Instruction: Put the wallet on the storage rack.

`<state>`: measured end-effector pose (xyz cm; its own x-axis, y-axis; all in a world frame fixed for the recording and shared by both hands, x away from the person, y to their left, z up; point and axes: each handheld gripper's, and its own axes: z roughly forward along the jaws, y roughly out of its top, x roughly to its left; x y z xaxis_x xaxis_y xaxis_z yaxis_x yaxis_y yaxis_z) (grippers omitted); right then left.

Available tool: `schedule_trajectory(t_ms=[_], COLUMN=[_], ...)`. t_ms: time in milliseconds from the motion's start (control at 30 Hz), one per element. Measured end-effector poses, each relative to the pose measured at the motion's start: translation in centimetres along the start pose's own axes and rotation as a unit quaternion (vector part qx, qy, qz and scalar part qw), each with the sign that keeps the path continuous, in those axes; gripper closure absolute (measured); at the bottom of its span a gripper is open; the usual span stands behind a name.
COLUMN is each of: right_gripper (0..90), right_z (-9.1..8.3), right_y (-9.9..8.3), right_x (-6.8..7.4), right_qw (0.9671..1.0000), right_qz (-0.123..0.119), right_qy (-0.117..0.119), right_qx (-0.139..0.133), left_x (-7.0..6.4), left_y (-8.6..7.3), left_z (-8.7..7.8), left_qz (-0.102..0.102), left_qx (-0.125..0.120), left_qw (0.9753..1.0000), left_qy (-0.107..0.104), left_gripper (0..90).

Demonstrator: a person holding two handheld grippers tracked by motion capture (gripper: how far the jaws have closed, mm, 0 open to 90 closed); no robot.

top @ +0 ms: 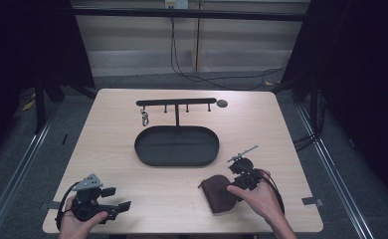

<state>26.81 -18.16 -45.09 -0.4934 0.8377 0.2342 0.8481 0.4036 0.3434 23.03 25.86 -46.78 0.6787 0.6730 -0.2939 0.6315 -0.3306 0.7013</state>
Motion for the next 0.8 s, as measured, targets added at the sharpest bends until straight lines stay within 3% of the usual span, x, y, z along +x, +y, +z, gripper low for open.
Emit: schedule_trajectory(t_ms=[133,267,567,800], right_gripper=[17.4,15.4,15.8,13.2], right_z=[0.9,1.2,1.4,2.4], right_y=[0.2,0.6,1.6,2.3], right_x=[0.2,0.3,0.8,1.4], right_qw=[0.9996,0.9991,0.9991,0.9982], right_qz=[-0.003,0.014,0.022,0.021], right_qy=[-0.01,-0.008,-0.003,-0.001], right_qx=[0.028,0.04,0.037,0.056], left_x=[0.2,0.4,0.3,0.3], left_y=[0.1,0.2,0.4,0.4], left_z=[-0.2,-0.1,0.0,-0.1], left_qz=[0.003,0.0,0.005,0.009], left_qx=[0.003,0.003,0.004,0.006], left_qw=[0.9999,0.9998,0.9998,0.9998], left_qy=[-0.014,-0.017,-0.016,-0.014], left_gripper=[18.1,17.7,18.1,18.4])
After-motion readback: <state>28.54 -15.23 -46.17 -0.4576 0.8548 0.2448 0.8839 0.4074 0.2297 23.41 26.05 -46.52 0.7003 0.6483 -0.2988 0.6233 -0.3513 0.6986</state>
